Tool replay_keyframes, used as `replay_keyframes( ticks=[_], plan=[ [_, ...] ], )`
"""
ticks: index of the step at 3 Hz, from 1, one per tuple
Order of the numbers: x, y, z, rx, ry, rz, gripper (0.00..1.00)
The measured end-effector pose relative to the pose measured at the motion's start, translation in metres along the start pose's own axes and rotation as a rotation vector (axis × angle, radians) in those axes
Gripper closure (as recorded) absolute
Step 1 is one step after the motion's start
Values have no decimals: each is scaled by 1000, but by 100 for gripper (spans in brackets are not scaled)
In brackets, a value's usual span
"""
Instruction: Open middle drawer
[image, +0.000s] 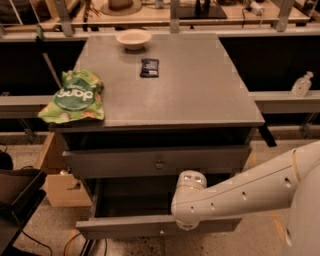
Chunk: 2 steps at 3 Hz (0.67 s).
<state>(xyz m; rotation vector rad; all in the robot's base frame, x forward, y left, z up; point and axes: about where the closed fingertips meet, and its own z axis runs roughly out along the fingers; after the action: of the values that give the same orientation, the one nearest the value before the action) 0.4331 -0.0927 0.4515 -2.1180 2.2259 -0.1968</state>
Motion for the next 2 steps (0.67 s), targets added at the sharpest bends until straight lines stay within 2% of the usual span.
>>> replay_keyframes(
  ticks=[1, 2],
  plan=[
    [0, 0, 1, 0, 0, 0, 100],
    [4, 14, -13, 10, 26, 17, 100]
  ],
)
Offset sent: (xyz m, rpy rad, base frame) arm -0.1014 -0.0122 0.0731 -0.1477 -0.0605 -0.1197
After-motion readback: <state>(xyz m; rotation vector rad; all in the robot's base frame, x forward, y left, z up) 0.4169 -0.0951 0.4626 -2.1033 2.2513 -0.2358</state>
